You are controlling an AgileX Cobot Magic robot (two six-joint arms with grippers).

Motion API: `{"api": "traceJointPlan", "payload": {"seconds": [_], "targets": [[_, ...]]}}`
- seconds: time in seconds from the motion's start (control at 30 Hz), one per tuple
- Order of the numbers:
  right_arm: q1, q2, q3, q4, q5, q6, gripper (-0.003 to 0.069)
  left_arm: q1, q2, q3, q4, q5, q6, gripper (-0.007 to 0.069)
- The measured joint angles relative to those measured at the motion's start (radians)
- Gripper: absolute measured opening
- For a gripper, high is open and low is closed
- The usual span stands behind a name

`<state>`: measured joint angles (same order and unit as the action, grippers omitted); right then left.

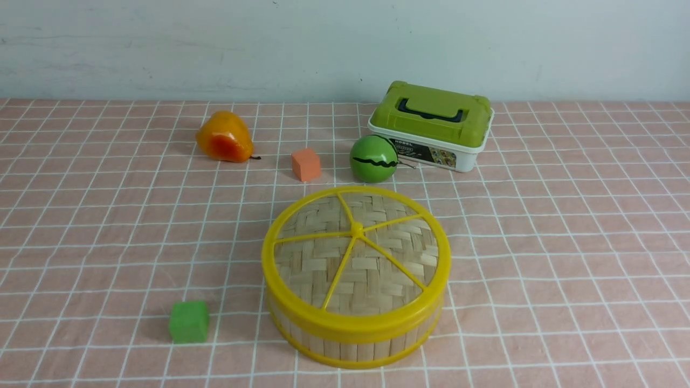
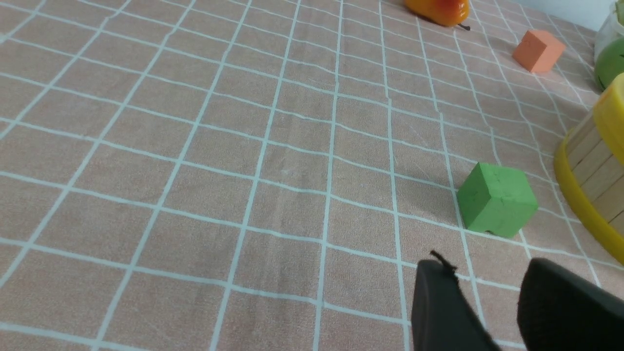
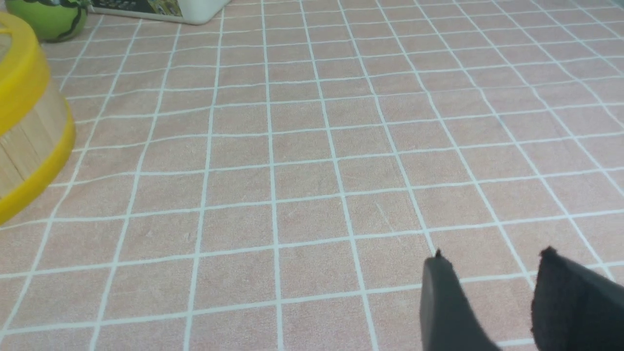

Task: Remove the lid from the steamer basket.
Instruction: Use the right arm to lift the lid of the steamer

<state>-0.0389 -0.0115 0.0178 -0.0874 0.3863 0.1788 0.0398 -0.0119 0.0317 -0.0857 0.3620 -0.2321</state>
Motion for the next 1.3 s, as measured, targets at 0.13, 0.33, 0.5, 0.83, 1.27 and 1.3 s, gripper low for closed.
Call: {"api": "traceJointPlan", "payload": {"seconds": [0.13, 0.33, 0.5, 0.83, 1.27, 1.3], "targets": [[0.000, 0.000, 0.000, -0.002, 0.000, 0.000, 0.0241, 0.000, 0.000, 0.000, 0.000, 0.000, 0.000, 0.0239], [0.000, 0.000, 0.000, 0.005, -0.003, 0.000, 0.0241, 0.000, 0.000, 0.000, 0.000, 0.000, 0.000, 0.0239], [0.000, 0.000, 0.001, 0.177, -0.019, 0.049, 0.0241, 0.000, 0.000, 0.000, 0.000, 0.000, 0.000, 0.0239], [0.000, 0.000, 0.009, 0.745, -0.036, 0.362, 0.0241, 0.000, 0.000, 0.000, 0.000, 0.000, 0.000, 0.0239], [0.000, 0.035, -0.141, 0.703, 0.030, 0.023, 0.0172, 0.000, 0.000, 0.000, 0.000, 0.000, 0.000, 0.0239], [0.000, 0.049, -0.166, 0.695, 0.047, -0.003, 0.0158, 0.000, 0.000, 0.000, 0.000, 0.000, 0.000, 0.0239]]}}
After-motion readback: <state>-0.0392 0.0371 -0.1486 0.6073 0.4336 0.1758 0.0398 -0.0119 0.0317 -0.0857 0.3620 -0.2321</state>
